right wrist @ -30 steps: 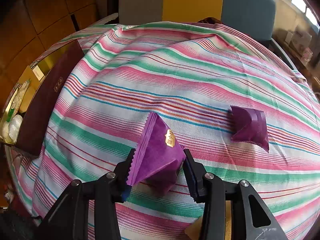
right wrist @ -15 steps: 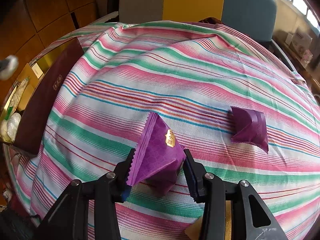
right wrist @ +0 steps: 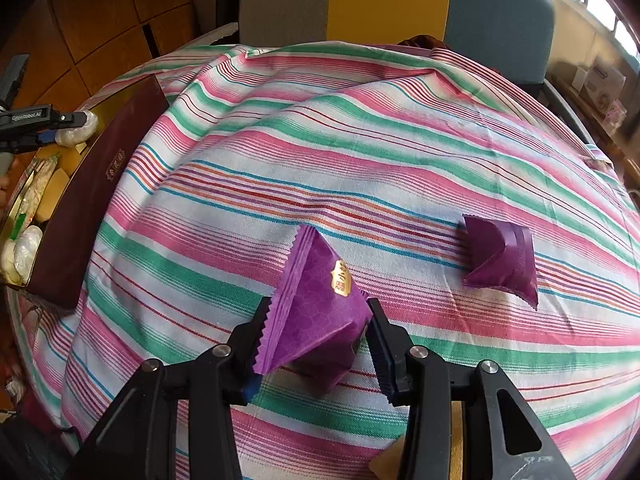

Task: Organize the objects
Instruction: 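Carry the white wrapped ball into the gold tray and open the left tool, then carry the purple packet into the gold tray and open the right tool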

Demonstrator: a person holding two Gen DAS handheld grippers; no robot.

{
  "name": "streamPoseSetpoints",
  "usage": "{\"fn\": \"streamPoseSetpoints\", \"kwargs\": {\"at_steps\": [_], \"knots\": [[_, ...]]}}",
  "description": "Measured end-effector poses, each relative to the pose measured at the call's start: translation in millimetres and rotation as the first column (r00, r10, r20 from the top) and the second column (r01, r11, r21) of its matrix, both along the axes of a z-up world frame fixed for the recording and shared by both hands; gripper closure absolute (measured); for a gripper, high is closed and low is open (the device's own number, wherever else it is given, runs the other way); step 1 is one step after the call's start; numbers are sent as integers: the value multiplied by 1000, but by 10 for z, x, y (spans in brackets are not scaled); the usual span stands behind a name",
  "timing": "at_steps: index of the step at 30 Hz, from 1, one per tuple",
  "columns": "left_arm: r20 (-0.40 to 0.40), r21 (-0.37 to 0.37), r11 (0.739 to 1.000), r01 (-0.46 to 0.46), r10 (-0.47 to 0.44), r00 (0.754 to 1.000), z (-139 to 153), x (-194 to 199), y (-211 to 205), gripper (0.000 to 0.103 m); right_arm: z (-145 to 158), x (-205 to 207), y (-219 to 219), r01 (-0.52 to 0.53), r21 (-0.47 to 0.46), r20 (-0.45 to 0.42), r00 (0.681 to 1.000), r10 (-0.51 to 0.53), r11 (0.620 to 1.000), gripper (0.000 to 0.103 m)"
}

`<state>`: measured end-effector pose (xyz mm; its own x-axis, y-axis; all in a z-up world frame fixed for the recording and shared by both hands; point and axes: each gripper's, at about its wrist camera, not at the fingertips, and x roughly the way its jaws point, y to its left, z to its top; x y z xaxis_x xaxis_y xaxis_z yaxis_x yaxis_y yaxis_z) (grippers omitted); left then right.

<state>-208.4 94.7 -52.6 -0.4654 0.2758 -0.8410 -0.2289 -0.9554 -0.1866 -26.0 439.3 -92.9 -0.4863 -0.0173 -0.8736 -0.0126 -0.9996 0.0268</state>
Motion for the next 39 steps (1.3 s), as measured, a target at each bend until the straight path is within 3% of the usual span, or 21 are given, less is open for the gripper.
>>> {"fn": "streamPoseSetpoints", "kwargs": {"at_steps": [2, 6, 8, 14, 19, 28, 39], "knots": [[0, -12, 1000, -2, 2, 1000, 27, 29, 10, 29, 2, -1, -2, 0, 2, -1, 1000, 0, 1000, 57], [-94, -39, 999, -3, -1, 996, 236, 283, -6, 28, 2, -9, -15, 3, 3, -4, 1000, -3, 1000, 57], [-172, -58, 998, 10, -20, 985, 396, 537, -9, 28, 2, -11, -27, 4, 7, -5, 1000, -4, 1000, 57], [-284, -62, 998, 33, -50, 957, 628, 1175, -59, 24, 5, -10, -54, 15, 19, -17, 1000, -15, 1000, 59], [-310, -79, 996, 51, -74, 948, 653, 1538, -85, 24, 30, -12, -93, 27, 23, -22, 999, -26, 999, 68], [-292, -68, 993, 97, -112, 950, 548, 1868, -128, 24, 77, 2, -223, 81, 3, -29, 996, -81, 997, 69], [-267, -36, 997, 74, -81, 960, 445, 1965, -293, 24, 517, -116, -799, -28, -56, -109, 994, 21, 998, 69]]}}
